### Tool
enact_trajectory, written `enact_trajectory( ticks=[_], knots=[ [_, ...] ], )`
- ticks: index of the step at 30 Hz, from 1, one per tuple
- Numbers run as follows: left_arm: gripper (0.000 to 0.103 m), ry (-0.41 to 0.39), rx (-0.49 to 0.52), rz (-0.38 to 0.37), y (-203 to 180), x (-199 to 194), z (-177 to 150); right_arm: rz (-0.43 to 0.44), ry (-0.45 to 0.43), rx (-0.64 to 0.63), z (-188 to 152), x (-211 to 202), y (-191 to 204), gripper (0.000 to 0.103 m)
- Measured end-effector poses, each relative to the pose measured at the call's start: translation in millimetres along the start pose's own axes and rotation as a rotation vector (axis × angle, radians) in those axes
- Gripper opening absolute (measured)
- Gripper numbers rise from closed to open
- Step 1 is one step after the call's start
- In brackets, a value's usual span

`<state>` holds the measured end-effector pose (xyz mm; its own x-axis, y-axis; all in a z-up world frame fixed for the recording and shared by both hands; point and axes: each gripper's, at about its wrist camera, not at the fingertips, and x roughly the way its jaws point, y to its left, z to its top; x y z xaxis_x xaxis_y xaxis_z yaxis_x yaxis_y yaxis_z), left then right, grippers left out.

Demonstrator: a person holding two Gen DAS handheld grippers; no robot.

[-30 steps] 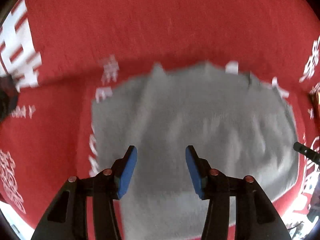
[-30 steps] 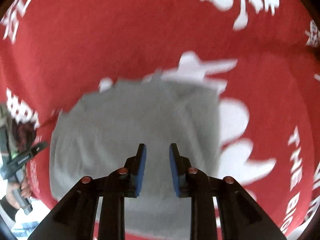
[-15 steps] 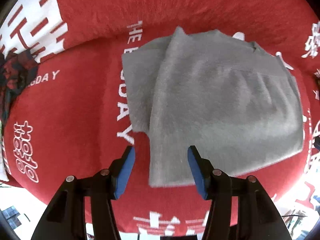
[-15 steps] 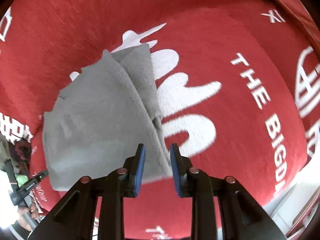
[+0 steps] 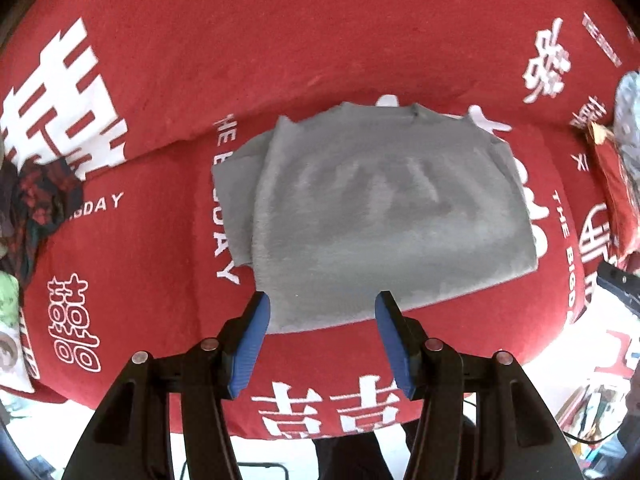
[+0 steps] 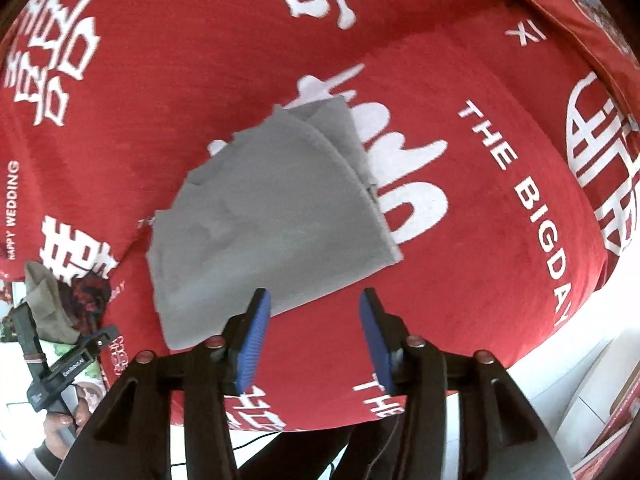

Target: Fold small clothes

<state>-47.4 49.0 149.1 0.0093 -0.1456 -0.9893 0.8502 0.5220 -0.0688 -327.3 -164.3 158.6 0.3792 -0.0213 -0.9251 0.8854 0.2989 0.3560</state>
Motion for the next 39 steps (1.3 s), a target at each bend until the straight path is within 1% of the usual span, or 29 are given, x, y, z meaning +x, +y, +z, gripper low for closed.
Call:
enact_trajectory(
  ticks=[1,2,3,7,8,9,11,13,18,21,24,31,36,39],
  knots=[
    [0.077,-0.004,0.012,0.004,-4,-3,-1,0.001,-0.003,-0.012,-1,-3,6,0.052],
    [0.087,-0.015,0.020,0.005,-8,-7,-2,0.001,-0.006,-0.020,-1,-4,9,0.052],
    [0.092,-0.040,0.026,0.003,-11,-13,-4,0.001,-0.011,-0.032,-2,-6,15,0.052],
    [0.092,-0.059,0.038,-0.032,-20,-25,-6,0.012,-0.018,-0.068,-3,-13,33,0.052],
    [0.095,-0.061,0.033,-0.046,-20,-28,-6,0.015,-0.020,-0.074,-2,-14,37,0.053],
    [0.103,-0.060,0.028,-0.056,-20,-30,-6,0.016,-0.022,-0.077,-2,-15,41,0.056],
    [0.103,-0.068,0.018,-0.074,-20,-38,-5,0.022,-0.032,-0.080,-2,-17,46,0.074],
    [0.103,-0.075,0.012,-0.078,-20,-42,-4,0.049,-0.046,-0.075,-2,-22,51,0.080],
    [0.103,-0.078,-0.007,-0.064,-18,-49,-2,0.114,-0.033,-0.049,-3,-27,59,0.080],
    [0.103,-0.073,-0.011,-0.052,-17,-48,-1,0.115,-0.032,-0.048,-4,-28,60,0.080],
    [0.103,-0.052,-0.012,-0.083,-18,-46,-2,0.120,-0.028,-0.048,-6,-29,60,0.080],
    [0.103,-0.036,-0.070,-0.078,-16,-41,-7,0.130,0.004,-0.023,-10,-23,52,0.080],
    [0.103,-0.034,-0.085,-0.056,-16,-39,-9,0.133,0.024,-0.022,-11,-18,48,0.080],
    [0.103,-0.032,-0.098,-0.055,-16,-39,-8,0.146,0.024,-0.023,-8,-17,47,0.080]
  ],
)
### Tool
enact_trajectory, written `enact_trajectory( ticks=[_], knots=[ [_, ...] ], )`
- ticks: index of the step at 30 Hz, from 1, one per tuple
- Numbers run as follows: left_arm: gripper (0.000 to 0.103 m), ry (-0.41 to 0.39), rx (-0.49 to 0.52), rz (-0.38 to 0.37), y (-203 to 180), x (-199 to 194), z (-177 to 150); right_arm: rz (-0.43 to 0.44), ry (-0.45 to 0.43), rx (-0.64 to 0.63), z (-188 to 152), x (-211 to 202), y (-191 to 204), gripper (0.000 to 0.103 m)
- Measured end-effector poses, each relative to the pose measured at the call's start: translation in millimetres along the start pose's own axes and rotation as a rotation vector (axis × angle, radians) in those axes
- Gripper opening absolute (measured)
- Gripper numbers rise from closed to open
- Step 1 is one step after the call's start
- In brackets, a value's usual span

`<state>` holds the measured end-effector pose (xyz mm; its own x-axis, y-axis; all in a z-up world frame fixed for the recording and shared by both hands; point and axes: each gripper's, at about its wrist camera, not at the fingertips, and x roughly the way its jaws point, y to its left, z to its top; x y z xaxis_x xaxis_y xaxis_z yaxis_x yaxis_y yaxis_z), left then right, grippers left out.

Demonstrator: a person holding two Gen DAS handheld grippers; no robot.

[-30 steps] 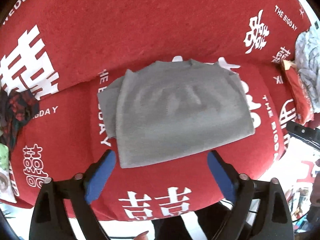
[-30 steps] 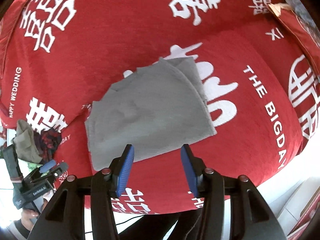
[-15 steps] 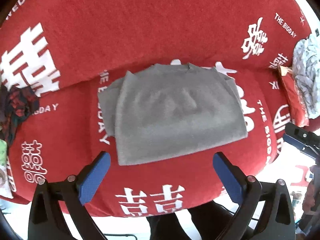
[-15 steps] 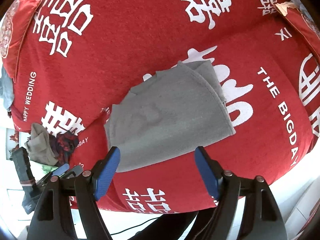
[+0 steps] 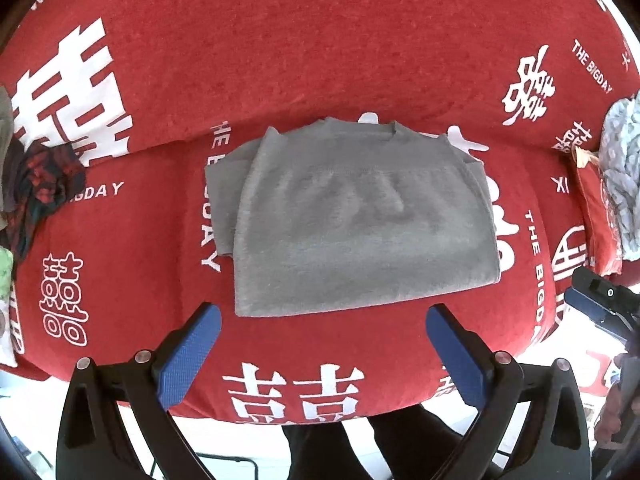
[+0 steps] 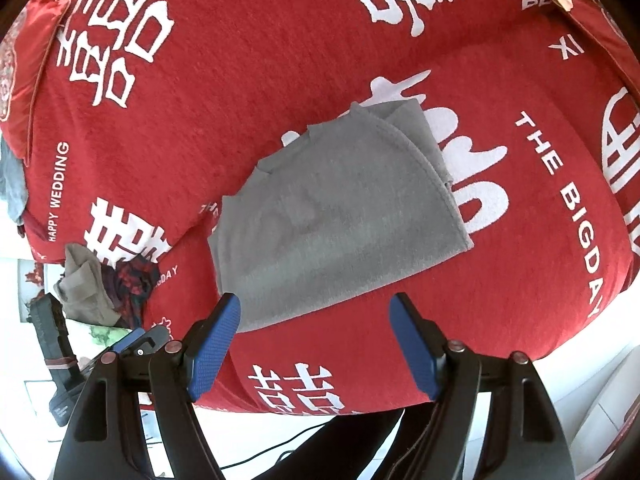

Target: Fold small clothes

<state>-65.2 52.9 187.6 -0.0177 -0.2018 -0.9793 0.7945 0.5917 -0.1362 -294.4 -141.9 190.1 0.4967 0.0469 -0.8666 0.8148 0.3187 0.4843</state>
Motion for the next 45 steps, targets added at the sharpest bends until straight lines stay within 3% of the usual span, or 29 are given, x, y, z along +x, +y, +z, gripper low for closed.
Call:
enact_trajectory(
  ticks=[11,14,22,29,33,36,45],
  knots=[
    [0.103,-0.010,-0.020,0.009,-19,-1,7,0.040,0.015,-0.012,14,-2,-8,0.080],
    [0.103,-0.023,-0.029,0.014,-26,-5,9,0.052,0.018,-0.005,20,-5,-14,0.086],
    [0.103,-0.061,-0.105,0.036,-30,-19,3,0.098,0.050,-0.031,35,-7,-23,0.086],
    [0.103,-0.070,-0.166,0.108,-14,-20,-8,0.162,0.087,-0.010,39,8,-38,0.087],
    [0.103,-0.056,-0.171,0.134,0,-9,-10,0.122,0.123,-0.011,32,27,-44,0.087],
    [0.103,-0.040,-0.151,0.132,15,5,-6,0.111,0.143,-0.010,24,42,-44,0.087],
    [0.103,-0.012,-0.044,0.035,63,61,29,0.078,0.163,0.104,-14,109,-39,0.087]
  ],
)
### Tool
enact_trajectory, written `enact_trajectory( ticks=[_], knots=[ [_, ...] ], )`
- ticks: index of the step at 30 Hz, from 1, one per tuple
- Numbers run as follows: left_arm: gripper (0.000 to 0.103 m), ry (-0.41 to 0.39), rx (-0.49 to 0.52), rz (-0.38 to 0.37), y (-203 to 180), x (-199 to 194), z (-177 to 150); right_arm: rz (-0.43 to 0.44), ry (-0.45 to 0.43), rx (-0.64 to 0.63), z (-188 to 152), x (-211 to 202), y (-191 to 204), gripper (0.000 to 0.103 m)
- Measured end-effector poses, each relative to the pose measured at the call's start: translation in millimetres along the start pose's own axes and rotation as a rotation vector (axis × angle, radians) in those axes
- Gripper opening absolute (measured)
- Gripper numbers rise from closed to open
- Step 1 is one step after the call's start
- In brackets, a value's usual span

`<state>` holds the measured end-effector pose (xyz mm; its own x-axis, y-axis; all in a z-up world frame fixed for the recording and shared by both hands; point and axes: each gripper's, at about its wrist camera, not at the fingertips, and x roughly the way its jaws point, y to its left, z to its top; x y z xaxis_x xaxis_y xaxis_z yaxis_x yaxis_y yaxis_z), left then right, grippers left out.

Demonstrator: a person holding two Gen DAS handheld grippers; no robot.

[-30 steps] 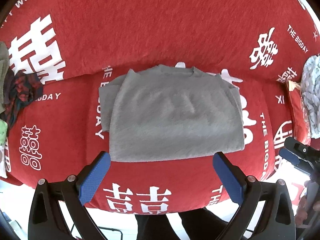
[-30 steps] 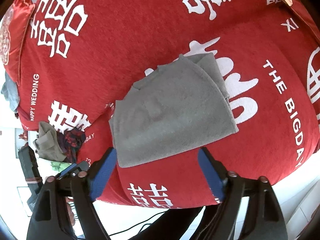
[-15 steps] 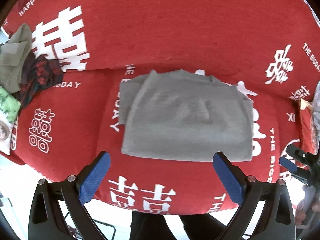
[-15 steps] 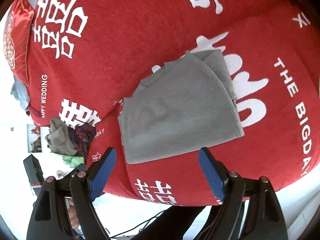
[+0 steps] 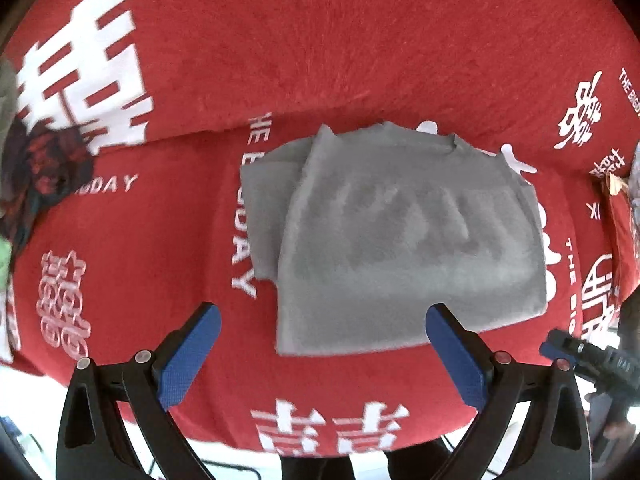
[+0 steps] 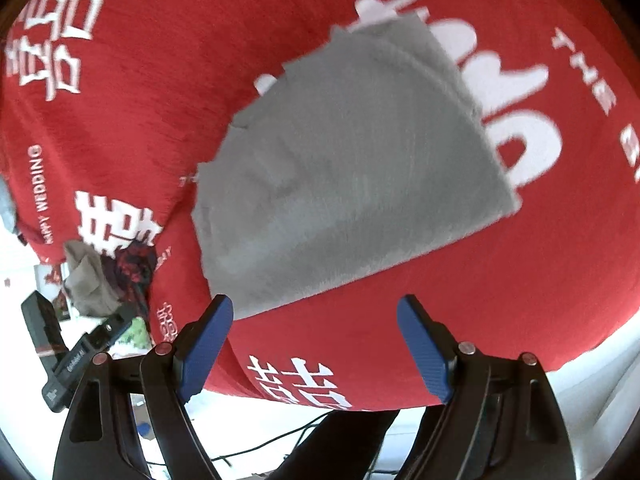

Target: Fold small clothes

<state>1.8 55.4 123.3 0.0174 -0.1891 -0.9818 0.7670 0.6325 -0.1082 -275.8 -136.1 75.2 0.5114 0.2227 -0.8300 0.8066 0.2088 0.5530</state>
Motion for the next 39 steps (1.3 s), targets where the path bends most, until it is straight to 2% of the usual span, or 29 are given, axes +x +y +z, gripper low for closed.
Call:
enact_trajectory(
  ticks=[2,4,6,8,9,10,13,16,20,24,27,31,39],
  knots=[
    [0.101,-0.015,0.028,-0.014,4,8,9,-0.025,-0.008,0.007,-4,10,1,0.087],
    [0.080,-0.028,0.061,-0.019,8,19,19,-0.052,-0.035,0.017,-3,15,1,0.087],
    [0.071,-0.025,0.072,-0.020,12,33,30,-0.079,-0.068,0.022,5,16,-1,0.087],
    [0.070,-0.033,0.067,-0.045,15,46,41,-0.104,-0.095,0.019,17,15,-2,0.087],
    [0.063,-0.042,0.063,-0.053,15,52,49,-0.112,-0.112,0.018,25,15,-2,0.087],
    [0.062,-0.050,0.058,-0.063,16,55,53,-0.122,-0.126,0.019,33,15,-3,0.087],
    [0.062,-0.087,0.049,-0.119,12,66,72,-0.136,-0.168,0.017,59,16,-2,0.086],
    [0.062,-0.121,0.073,-0.139,1,85,88,-0.117,-0.190,-0.003,83,20,2,0.072],
    [0.062,-0.086,0.047,-0.138,-2,126,99,-0.115,-0.204,-0.041,112,34,2,0.071],
    [0.062,-0.006,0.000,-0.076,18,168,92,-0.118,-0.197,-0.008,125,51,-13,0.071],
    [0.063,-0.012,-0.027,-0.100,36,168,84,-0.103,-0.205,0.021,125,53,-29,0.070],
    [0.063,-0.007,-0.015,-0.036,46,157,79,-0.164,-0.252,0.037,121,38,-34,0.071],
    [0.063,-0.009,0.016,0.051,43,144,69,-0.093,-0.231,0.066,82,34,-19,0.072]
  ],
)
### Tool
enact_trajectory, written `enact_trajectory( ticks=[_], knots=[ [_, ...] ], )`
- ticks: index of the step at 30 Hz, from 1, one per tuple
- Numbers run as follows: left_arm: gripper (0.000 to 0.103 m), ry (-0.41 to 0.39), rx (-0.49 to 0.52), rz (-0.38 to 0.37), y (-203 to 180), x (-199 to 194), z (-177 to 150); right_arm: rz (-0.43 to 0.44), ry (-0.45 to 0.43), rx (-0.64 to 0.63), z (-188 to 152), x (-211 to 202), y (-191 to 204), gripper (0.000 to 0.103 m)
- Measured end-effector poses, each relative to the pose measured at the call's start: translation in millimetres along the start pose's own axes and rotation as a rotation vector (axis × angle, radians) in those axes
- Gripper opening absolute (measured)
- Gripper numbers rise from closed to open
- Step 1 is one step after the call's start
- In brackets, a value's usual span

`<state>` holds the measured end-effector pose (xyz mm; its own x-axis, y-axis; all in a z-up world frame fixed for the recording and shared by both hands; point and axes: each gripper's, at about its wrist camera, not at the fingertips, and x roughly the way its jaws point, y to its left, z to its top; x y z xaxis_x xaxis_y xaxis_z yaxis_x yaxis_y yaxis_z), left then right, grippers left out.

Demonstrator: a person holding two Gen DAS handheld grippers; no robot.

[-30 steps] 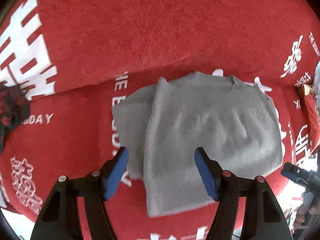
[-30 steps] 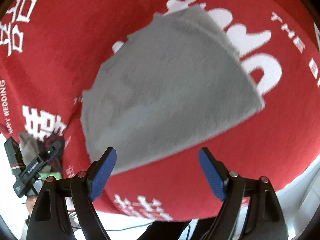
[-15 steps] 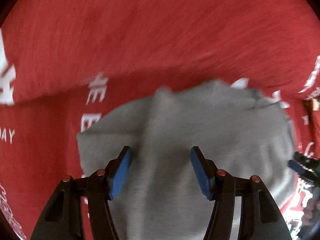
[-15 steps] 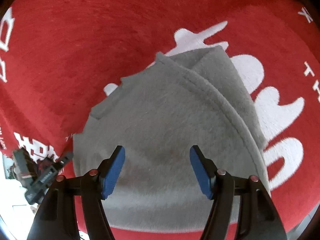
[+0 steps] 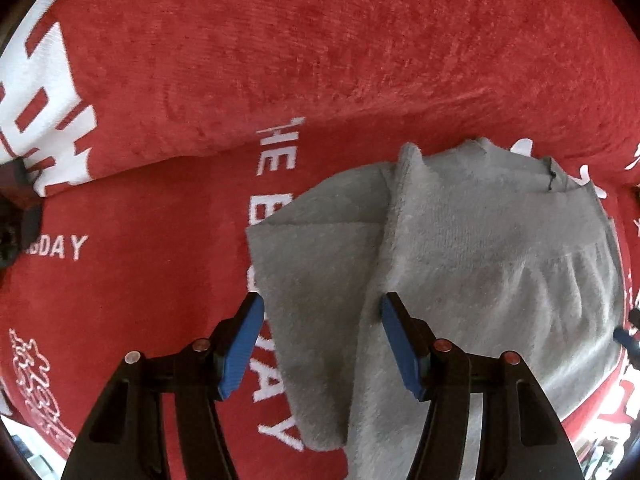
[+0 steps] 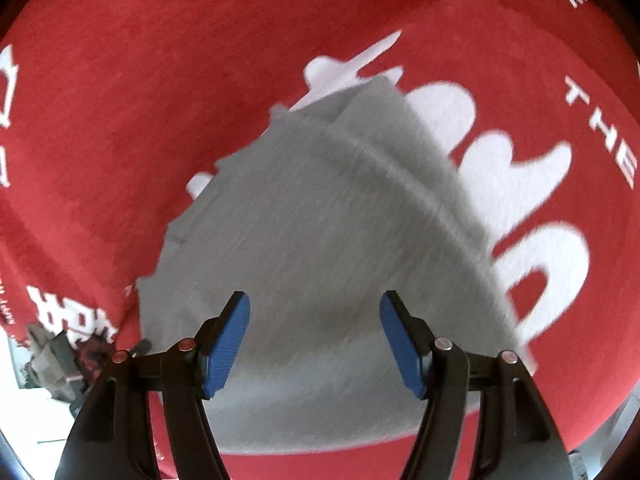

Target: Fold small clothes

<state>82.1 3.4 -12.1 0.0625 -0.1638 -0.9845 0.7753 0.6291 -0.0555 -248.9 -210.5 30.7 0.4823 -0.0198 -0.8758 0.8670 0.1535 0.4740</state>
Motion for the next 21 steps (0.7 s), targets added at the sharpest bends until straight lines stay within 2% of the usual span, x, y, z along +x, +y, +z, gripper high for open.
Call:
enact_trajectory(
  ticks=[9,17,19,21],
  knots=[
    [0.063,0.008,0.013,0.040,12,-10,-9,0.097,0.141,-0.023,-61,27,35,0.073],
    [0.063,0.010,0.031,0.037,11,-16,-8,0.137,0.183,-0.027,-84,36,52,0.076],
    [0.087,0.011,0.031,0.042,11,-17,-9,0.142,0.188,-0.030,-86,38,55,0.076],
    [0.092,-0.008,0.028,0.052,12,-23,-10,0.144,0.192,-0.034,-89,39,58,0.076]
  ],
)
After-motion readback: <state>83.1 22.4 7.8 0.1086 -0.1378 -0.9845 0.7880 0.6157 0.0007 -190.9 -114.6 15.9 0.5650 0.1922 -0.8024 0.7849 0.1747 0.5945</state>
